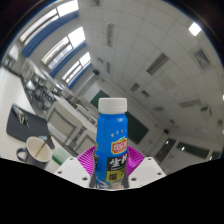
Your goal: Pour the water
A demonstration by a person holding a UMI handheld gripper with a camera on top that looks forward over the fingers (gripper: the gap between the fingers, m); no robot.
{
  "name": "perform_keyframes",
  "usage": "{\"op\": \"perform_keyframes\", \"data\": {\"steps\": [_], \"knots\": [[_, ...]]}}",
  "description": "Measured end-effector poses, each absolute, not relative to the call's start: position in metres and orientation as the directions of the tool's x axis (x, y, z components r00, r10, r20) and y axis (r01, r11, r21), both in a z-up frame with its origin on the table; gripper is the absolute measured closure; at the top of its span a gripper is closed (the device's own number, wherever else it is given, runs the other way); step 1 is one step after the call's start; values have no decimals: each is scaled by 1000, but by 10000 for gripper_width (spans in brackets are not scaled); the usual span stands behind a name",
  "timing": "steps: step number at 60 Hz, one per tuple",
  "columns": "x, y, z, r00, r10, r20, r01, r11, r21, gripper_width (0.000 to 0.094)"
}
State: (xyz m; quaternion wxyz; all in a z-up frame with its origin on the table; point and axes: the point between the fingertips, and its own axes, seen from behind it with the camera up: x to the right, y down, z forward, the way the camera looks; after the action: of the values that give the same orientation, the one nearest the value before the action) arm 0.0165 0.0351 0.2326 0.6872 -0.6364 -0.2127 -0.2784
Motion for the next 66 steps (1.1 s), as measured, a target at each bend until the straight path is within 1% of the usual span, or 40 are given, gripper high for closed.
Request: {"op": "perform_keyframes", "data": {"steps": [3,6,7,10,16,22,23,24,32,34,35,36,40,41,44,47,53,59,60,66], "knots": [[13,21,211,924,-19,382,382,26,-924,566],[13,-3,189,986,51,160,161,-12,-987,566],[28,-11,205,992,61,114,115,-10,-993,567],[20,-24,187,994,107,25,30,-48,-998,566],[36,-46,149,992,123,1,13,-101,-995,565],[34,-56,138,988,151,26,48,-143,-989,558],[35,-58,139,987,153,38,59,-135,-989,561],[43,-76,124,988,152,33,51,-112,-992,562],[62,-99,129,989,146,34,50,-109,-993,556],[58,-96,128,989,143,34,50,-109,-993,524],[77,-113,136,989,143,32,48,-110,-993,488],[71,-105,132,989,144,33,50,-115,-992,456],[76,-114,130,988,143,53,73,-134,-988,332],[81,-118,133,987,147,62,83,-142,-986,284],[91,-136,135,985,151,88,112,-158,-981,68],[99,-151,143,987,132,89,109,-148,-983,101],[120,-200,150,991,99,85,100,-157,-983,85],[135,-265,157,997,68,46,57,-170,-984,91],[127,-268,152,997,72,35,47,-170,-984,91],[119,-323,151,994,106,-24,-5,-176,-984,90]]}}
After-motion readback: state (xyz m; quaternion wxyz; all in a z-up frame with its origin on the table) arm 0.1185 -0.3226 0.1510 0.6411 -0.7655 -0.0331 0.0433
